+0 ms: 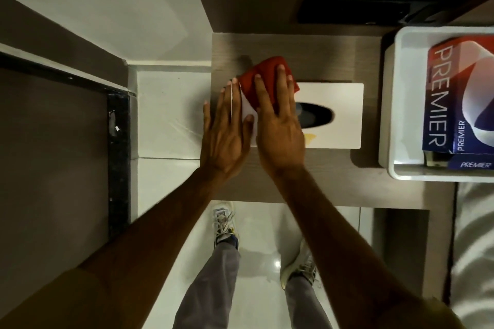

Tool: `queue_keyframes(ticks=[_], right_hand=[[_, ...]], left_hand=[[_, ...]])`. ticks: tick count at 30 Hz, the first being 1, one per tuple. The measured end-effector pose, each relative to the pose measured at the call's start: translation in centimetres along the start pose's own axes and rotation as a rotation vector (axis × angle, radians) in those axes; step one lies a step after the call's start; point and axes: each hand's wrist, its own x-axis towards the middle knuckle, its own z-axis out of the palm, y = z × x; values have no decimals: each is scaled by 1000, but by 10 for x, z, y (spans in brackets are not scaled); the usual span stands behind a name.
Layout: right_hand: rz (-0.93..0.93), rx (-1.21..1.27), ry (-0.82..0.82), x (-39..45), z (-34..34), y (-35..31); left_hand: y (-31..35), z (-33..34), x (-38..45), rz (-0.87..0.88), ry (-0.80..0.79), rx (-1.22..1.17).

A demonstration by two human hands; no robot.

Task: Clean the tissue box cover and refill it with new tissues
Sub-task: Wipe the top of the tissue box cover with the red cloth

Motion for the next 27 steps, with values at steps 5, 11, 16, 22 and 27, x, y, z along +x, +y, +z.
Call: queue_keyframes(ticks=[5, 11, 16, 22, 27], right_hand=[[196, -74, 166, 1, -27, 23], [34, -166, 153, 32, -10, 14], [-138, -292, 55, 20, -5, 20], [110, -211, 130, 23, -21, 46], [-55, -276, 44, 29, -1, 8]], left_hand=[[-18, -7, 3, 88, -10, 95], [-18, -1, 2, 97, 24, 68], [-18, -2, 1, 96, -2, 59], [-16, -3, 0, 65, 11, 9], [-15, -4, -1, 83, 2, 29]])
